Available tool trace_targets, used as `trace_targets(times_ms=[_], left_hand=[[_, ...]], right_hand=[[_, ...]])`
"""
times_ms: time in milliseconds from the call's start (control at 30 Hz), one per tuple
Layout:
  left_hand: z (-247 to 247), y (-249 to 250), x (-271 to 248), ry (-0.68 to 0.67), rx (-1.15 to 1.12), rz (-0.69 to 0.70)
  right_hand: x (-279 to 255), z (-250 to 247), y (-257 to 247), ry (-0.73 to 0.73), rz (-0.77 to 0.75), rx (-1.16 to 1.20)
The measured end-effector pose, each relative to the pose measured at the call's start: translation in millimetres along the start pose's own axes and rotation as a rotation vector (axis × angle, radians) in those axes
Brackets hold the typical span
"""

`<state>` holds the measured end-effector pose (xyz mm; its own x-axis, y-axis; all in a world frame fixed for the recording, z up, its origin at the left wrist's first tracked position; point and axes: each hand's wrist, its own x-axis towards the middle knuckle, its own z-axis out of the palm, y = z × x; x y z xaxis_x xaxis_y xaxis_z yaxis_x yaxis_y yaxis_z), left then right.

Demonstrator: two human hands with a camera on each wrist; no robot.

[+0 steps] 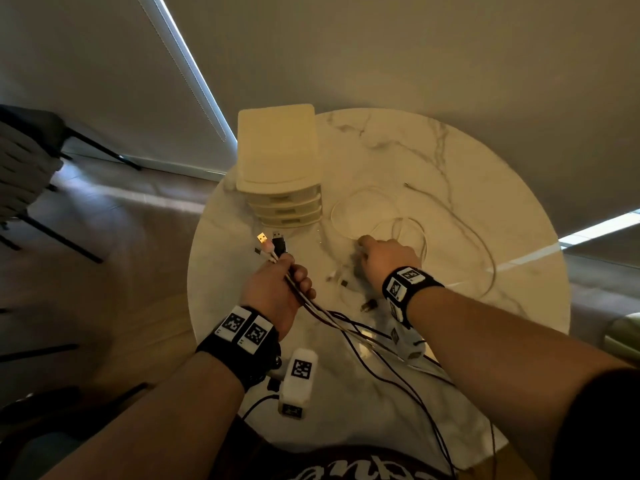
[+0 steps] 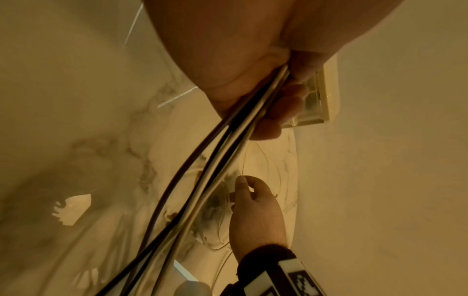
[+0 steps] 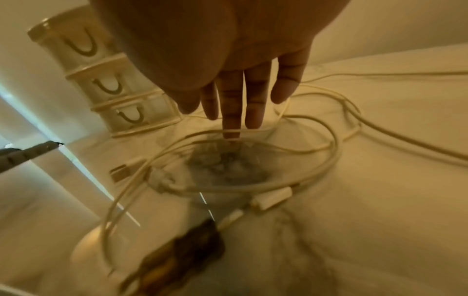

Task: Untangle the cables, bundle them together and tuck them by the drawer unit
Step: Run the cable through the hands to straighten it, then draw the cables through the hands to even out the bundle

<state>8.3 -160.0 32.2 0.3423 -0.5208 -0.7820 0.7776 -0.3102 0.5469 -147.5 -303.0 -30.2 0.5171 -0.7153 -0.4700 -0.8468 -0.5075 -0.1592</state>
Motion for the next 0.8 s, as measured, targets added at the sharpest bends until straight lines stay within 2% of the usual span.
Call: trace_targets(times_ms=[167,500,700,800], left_hand=[[-3,-4,-4,-0.011,-0.005,0.01],[-1,-15,-19,-0.06,0.027,0.045],[1,-20,-31,-0.052,-0.051,0.055],[3,-23,-36,-0.076,-0.041,0.039]], right_hand=[[-4,9,0,-0.117,-0.076,-0.151],[-29,19,8,-0.125,-0.283,-0.234],[-42,14,10,-0.134,-0.23,-0.219],[-43,0,14,-0.079,-0.101,0.075]])
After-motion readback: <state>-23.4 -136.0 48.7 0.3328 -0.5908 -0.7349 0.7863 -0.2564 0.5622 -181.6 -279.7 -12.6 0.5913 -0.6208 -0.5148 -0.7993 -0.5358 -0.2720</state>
